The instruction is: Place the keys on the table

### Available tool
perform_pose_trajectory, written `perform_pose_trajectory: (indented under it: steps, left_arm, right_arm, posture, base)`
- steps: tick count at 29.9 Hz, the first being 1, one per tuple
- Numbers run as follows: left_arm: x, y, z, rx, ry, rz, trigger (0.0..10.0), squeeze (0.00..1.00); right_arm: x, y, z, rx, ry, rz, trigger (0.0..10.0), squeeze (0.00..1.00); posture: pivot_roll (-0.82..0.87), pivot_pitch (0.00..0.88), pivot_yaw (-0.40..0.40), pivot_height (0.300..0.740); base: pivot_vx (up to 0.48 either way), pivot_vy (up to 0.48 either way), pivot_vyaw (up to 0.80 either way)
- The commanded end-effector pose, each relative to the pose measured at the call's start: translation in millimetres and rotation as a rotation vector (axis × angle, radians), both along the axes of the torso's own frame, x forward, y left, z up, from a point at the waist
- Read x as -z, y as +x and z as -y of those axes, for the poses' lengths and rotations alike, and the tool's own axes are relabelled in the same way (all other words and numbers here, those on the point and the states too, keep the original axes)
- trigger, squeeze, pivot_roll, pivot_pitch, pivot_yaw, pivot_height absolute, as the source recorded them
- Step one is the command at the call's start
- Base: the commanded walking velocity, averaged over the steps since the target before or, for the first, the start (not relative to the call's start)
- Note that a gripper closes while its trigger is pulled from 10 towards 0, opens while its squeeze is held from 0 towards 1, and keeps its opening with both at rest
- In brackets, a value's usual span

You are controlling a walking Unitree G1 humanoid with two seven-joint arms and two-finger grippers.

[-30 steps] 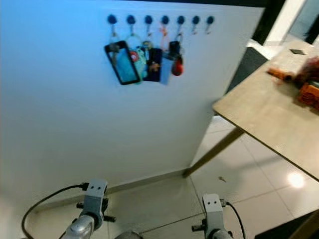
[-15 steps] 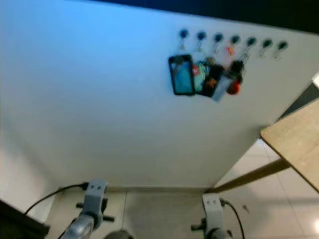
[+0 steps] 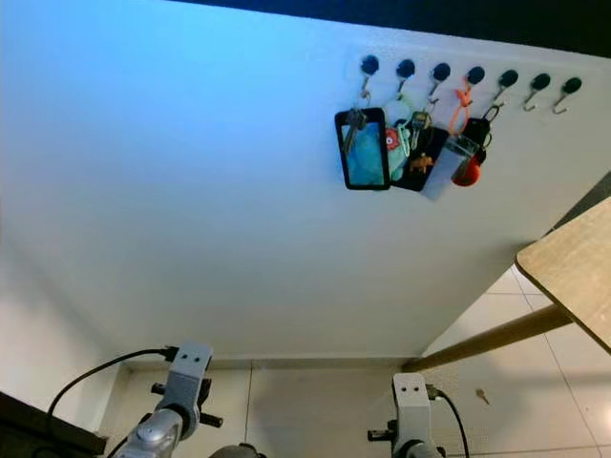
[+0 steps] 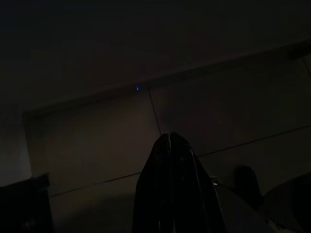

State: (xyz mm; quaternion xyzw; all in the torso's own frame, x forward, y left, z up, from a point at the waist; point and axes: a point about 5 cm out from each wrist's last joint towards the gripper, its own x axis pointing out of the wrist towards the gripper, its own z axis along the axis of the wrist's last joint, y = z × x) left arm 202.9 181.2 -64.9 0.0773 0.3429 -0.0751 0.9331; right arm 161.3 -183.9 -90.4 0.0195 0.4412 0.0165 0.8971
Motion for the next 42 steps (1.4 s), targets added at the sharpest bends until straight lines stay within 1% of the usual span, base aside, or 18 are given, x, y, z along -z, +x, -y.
perform_pose_trajectory:
  steps: [1,10,14,20,30,31,33,42]
  left_arm:
    - [1,-0.7,3.8,0.006,-0.014,-0.002,10.0,0.0]
    - [-1,2.3,5.9,-0.017,-0.036,0.013,10.0,0.0]
    - [0,1.8,8.9,-0.004,-0.034,0.006,10.0,0.0]
    - [0,1.6,11.3,0.011,-0.032,0.006,10.0,0.0]
    - [0,2.1,10.5,0.001,-0.027,0.007,10.0,0.0]
    - [2,0.3,6.0,-0.048,-0.021,-0.009,10.0,0.0]
    - [2,-0.2,4.0,-0.071,-0.02,-0.013,10.0,0.0]
    - [2,0.7,-1.2,-0.116,-0.003,-0.02,10.0,0.0]
  right_arm:
    - [1,-3.2,4.5,0.006,-0.009,-0.018,10.0,0.0]
    - [0,-0.9,5.0,0.005,-0.007,-0.007,10.0,0.0]
    - [-1,-0.1,6.0,0.005,-0.006,0.004,10.0,0.0]
    - [-1,-0.1,6.9,-0.035,-0.027,0.006,10.0,0.0]
    - [-1,-1.1,7.6,-0.022,-0.025,-0.002,10.0,0.0]
    - [-1,-0.6,7.7,-0.021,-0.025,-0.002,10.0,0.0]
    - [-1,-0.2,7.7,-0.022,-0.026,-0.001,10.0,0.0]
    - [-2,2.7,6.7,-0.039,-0.03,0.002,10.0,0.0]
  posture:
    - [0.1,0.038,-0.113,0.74]
    - [0.09,0.031,-0.114,0.74]
    - [0.08,0.025,-0.11,0.74]
    - [0.08,0.021,-0.109,0.74]
    - [0.08,0.03,-0.116,0.74]
    - [0.08,0.033,-0.117,0.74]
    - [0.08,0.036,-0.117,0.74]
    - [0.08,0.04,-0.114,0.74]
  base:
    - [0.0,0.0,0.0]
    - [0.0,0.0,0.0]
    - [0.0,-0.309,0.0]
    - [0.0,-0.324,0.0]
    - [0.0,-0.324,0.0]
    - [0.0,0.0,0.0]
    - [0.0,0.0,0.0]
    - [0.0,0.0,0.0]
